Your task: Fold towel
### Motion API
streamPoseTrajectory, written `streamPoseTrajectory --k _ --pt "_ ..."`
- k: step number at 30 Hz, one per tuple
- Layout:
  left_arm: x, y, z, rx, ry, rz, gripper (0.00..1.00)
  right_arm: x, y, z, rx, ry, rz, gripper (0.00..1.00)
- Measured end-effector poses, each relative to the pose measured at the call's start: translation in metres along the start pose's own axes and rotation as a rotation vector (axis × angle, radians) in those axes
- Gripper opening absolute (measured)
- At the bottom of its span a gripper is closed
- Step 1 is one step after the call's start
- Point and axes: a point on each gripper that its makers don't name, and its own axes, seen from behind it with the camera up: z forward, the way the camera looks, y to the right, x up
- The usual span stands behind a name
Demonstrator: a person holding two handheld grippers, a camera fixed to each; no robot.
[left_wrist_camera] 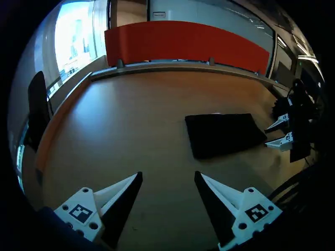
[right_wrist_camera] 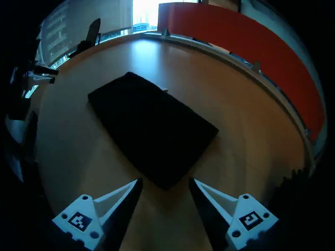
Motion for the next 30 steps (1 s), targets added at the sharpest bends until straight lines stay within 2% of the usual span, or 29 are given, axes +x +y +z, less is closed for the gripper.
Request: streamPoseTrajectory --k 7,10,19,20,26,30 --pt "-0.006 -0.006 -0.006 0.015 -0.003 -0.013 0.92 -0.008 0.001 -0.001 0.022 -0.033 0.013 0.53" --pt "-0.009 -0.009 -0.007 0.020 -0.007 -0.016 0.92 -0.008 0.003 -0.002 0.025 -0.034 0.025 0.44" --pt "-0.010 -0.013 -0.009 0.027 -0.010 -0.028 0.92 -0.006 0.001 -0.005 0.056 -0.040 0.008 0.38" --pt "-0.010 -0.014 -0.009 0.027 -0.011 -0.028 0.92 -0.006 0.001 -0.005 0.057 -0.041 0.003 0.36" --pt "-0.011 -0.015 -0.009 0.031 -0.011 -0.028 0.92 -0.008 0.002 -0.002 0.062 -0.053 -0.007 0.07" --pt "-0.013 -0.015 -0.009 0.031 -0.012 -0.036 0.92 -0.005 0.001 -0.003 0.064 -0.046 -0.002 0.04"
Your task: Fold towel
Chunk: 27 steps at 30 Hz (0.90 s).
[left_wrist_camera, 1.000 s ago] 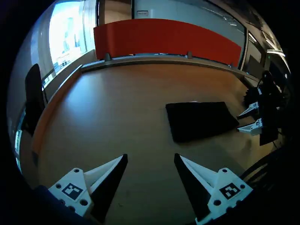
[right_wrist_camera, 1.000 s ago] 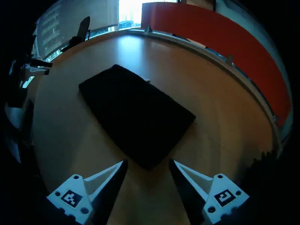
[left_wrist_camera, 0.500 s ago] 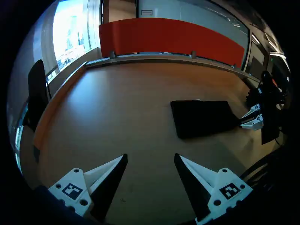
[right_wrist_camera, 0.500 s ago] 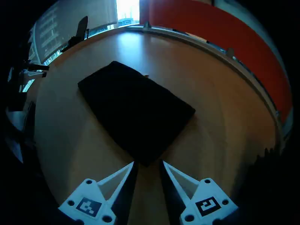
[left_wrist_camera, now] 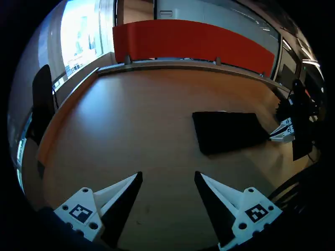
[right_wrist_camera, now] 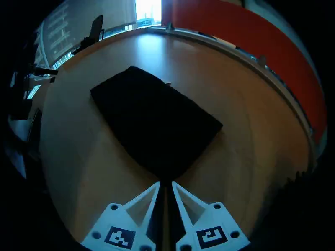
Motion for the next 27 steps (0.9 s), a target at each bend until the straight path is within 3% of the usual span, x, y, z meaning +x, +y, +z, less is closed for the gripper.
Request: streamPoseTrajectory --k 9,27 --pt "0.002 -0.001 0.000 -0.001 0.003 -0.008 0.92 0.012 0.000 -0.009 -0.019 0.028 0.008 0.03" --pt "0.003 -0.003 -0.003 -0.002 0.008 -0.019 0.92 0.044 0.012 -0.045 -0.070 0.094 -0.018 0.03"
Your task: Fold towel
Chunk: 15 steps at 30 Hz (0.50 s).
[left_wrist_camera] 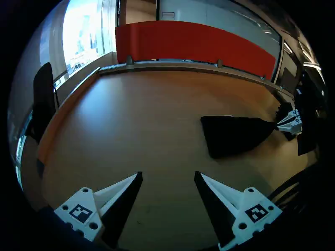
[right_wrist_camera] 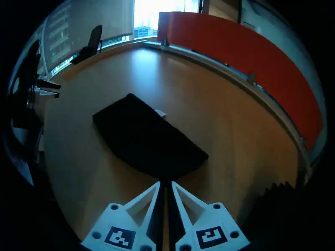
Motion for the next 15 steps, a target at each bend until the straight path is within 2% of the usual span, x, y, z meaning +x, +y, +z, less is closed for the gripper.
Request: streamPoseTrajectory --k 6,15 --pt "-0.005 -0.003 -0.003 0.006 -0.009 -0.006 0.92 0.019 -0.001 -0.002 0.006 0.027 -0.013 0.03" --pt "-0.008 -0.003 -0.012 0.004 -0.012 -0.020 0.92 0.071 -0.018 -0.003 0.038 0.090 -0.083 0.03"
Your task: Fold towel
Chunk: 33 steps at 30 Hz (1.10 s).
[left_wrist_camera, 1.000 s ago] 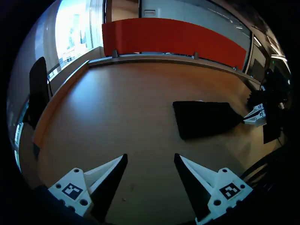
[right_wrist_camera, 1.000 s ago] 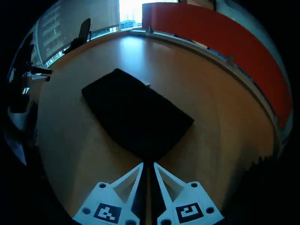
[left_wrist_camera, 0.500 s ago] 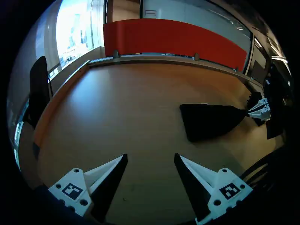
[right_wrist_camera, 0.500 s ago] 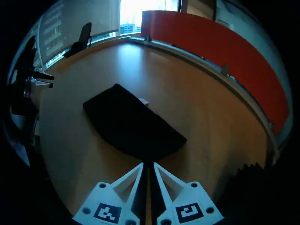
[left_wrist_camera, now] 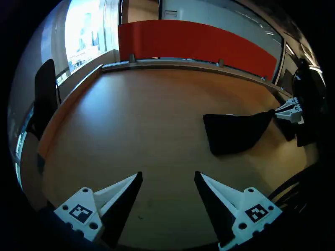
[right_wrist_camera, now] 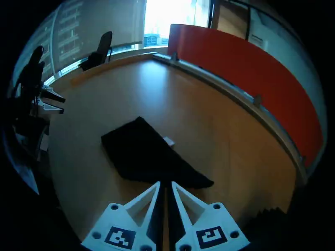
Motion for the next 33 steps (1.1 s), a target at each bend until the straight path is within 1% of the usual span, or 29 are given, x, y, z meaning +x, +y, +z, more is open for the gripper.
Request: streamPoseTrajectory --k 6,11,17,22,26,29,33 --pt "0.000 0.001 -0.004 -0.002 0.006 -0.008 0.92 0.035 -0.015 0.008 0.039 0.037 -0.063 0.03" --pt "-0.001 0.000 -0.008 0.000 0.011 -0.022 0.92 0.056 -0.032 0.020 0.085 0.052 -0.108 0.03" --pt "-0.005 -0.003 -0.013 0.011 0.013 -0.043 0.92 0.073 -0.056 0.041 0.156 0.050 -0.168 0.03" --pt "-0.008 -0.009 -0.018 0.024 0.016 -0.061 0.92 0.083 -0.081 0.061 0.211 0.042 -0.211 0.03" --pt "-0.010 -0.014 -0.023 0.034 0.018 -0.080 0.92 0.086 -0.100 0.077 0.252 0.033 -0.215 0.03" --pt "-0.011 -0.018 -0.027 0.041 0.025 -0.098 0.92 0.085 -0.112 0.087 0.277 0.023 -0.199 0.03" --pt "-0.012 -0.023 -0.030 0.052 0.030 -0.111 0.92 0.081 -0.120 0.099 0.290 0.007 -0.176 0.03"
